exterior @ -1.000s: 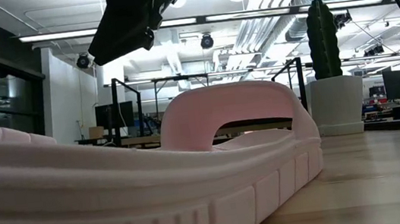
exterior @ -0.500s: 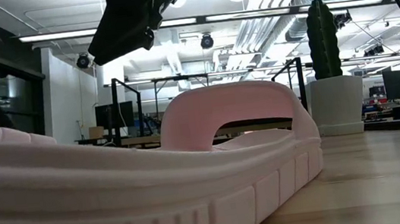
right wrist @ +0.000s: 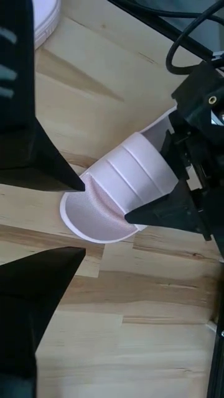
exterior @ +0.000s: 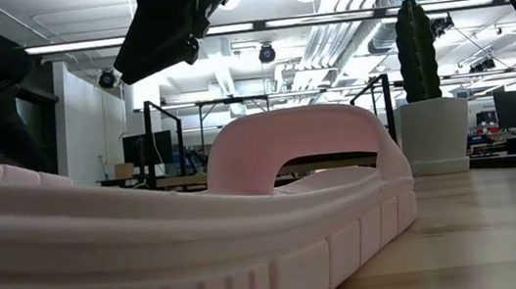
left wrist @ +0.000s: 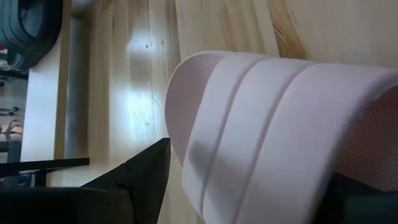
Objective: Pick and place slides into the shelf
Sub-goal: Put the left pink slide on the shelf
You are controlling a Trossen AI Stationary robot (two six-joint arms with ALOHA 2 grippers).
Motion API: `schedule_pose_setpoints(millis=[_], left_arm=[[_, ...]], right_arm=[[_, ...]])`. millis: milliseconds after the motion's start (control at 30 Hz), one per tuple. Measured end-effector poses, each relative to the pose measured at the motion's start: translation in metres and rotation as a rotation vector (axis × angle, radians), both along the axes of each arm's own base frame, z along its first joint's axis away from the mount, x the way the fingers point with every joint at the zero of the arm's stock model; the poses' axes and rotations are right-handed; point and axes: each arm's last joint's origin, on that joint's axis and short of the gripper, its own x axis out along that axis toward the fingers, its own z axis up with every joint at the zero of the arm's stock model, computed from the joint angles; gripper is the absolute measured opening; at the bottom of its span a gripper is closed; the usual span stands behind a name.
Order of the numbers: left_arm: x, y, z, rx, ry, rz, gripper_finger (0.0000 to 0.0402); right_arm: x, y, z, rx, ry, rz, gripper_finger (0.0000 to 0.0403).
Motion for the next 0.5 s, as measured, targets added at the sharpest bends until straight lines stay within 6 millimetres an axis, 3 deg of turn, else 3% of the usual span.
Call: schedule_pose_setpoints(millis=[267, 500], left_arm=[[0.0, 0.0002, 0.0001, 0.007, -0.002, -0.002, 0.0212], [0.0, 0.0002, 0.0001, 0.008, -0.001, -0.004, 0.0092]], right_arm=[[0.0, 0.0, 0.0, 0.0, 0.0, 0.0, 0.0146], [0.0, 0.0, 0.0, 0.0, 0.0, 0.0, 0.0146]])
